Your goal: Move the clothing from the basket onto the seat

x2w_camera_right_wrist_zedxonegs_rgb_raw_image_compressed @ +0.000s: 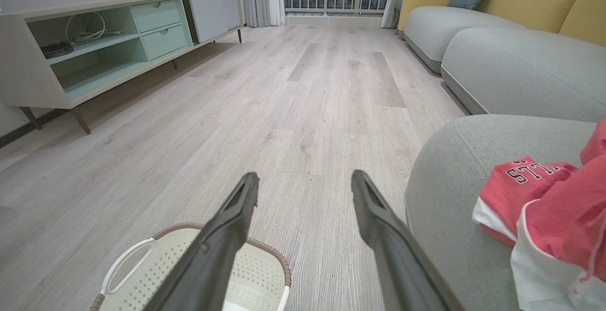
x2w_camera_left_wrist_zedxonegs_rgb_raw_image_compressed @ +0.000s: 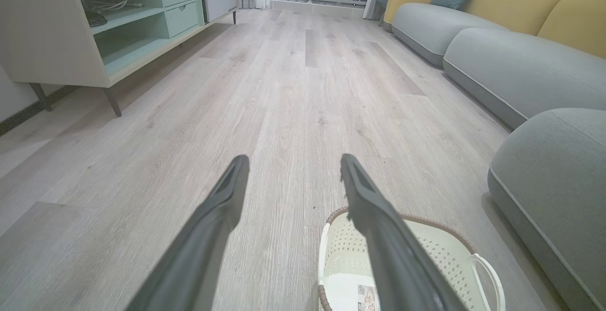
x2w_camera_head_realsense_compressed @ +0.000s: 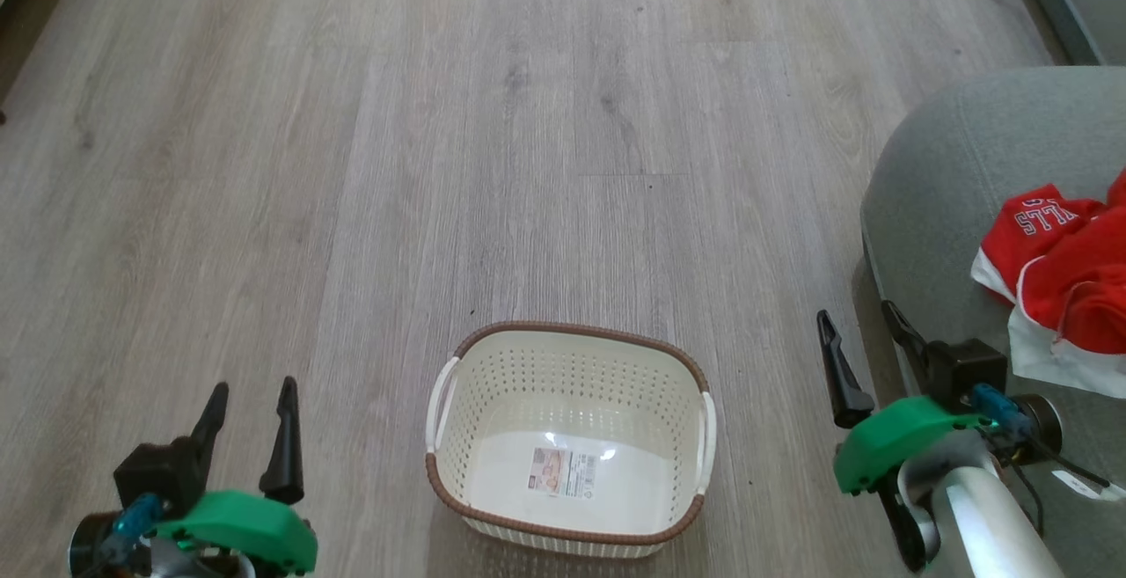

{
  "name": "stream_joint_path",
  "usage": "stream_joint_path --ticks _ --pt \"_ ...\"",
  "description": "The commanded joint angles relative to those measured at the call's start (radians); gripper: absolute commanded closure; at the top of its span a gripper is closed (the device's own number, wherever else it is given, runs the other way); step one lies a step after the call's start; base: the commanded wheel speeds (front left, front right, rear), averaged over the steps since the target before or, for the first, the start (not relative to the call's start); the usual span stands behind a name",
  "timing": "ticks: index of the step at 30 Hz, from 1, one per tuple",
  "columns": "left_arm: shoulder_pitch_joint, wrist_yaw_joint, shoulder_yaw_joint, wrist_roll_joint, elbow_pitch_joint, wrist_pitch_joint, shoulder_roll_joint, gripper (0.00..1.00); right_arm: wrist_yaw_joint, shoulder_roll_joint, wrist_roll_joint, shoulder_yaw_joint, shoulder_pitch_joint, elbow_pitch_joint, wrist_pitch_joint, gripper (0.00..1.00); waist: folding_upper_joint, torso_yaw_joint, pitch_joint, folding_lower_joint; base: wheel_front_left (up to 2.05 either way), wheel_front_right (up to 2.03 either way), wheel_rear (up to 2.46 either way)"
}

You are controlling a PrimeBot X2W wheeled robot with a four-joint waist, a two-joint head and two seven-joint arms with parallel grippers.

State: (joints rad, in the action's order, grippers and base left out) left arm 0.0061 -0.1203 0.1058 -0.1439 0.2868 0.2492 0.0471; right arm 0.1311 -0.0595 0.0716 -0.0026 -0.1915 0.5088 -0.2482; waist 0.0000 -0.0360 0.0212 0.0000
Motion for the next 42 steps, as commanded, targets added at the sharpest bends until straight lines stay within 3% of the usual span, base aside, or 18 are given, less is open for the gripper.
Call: stream_joint_path --ticks 1,17,18,23,42 --pt "-0.026 -0.002 0.037 -0.006 -0.027 0.013 0.003 0.00 0.000 0.008 0.001 0.017 -0.022 -0.032 -0.013 0.00 0.0000 -0.001 -0.001 0.0000 0.00 0.00 0.00" --pt "-0.020 -0.008 0.023 -0.046 -0.028 0.013 0.003 0.00 0.000 0.009 0.001 0.019 -0.030 -0.019 -0.014 0.00 0.0000 0.000 -0.005 0.0000 0.00 0.00 0.00" --pt "0.000 -0.009 -0.006 -0.045 0.005 0.000 -0.001 1.00 0.000 0.004 0.000 -0.004 0.000 0.009 0.000 1.00 0.0000 0.000 -0.005 0.0000 0.00 0.00 0.00" --pt "0.009 -0.009 -0.004 -0.065 0.058 -0.010 -0.006 1.00 0.000 0.005 0.017 -0.009 0.017 0.057 0.010 1.00 0.0000 0.001 -0.005 0.0001 0.00 0.00 0.00" --pt "-0.008 -0.009 -0.004 -0.283 0.040 -0.063 -0.005 1.00 0.000 0.006 0.253 -0.021 0.031 0.004 0.062 1.00 0.0000 0.006 -0.008 0.0001 0.00 0.00 0.00"
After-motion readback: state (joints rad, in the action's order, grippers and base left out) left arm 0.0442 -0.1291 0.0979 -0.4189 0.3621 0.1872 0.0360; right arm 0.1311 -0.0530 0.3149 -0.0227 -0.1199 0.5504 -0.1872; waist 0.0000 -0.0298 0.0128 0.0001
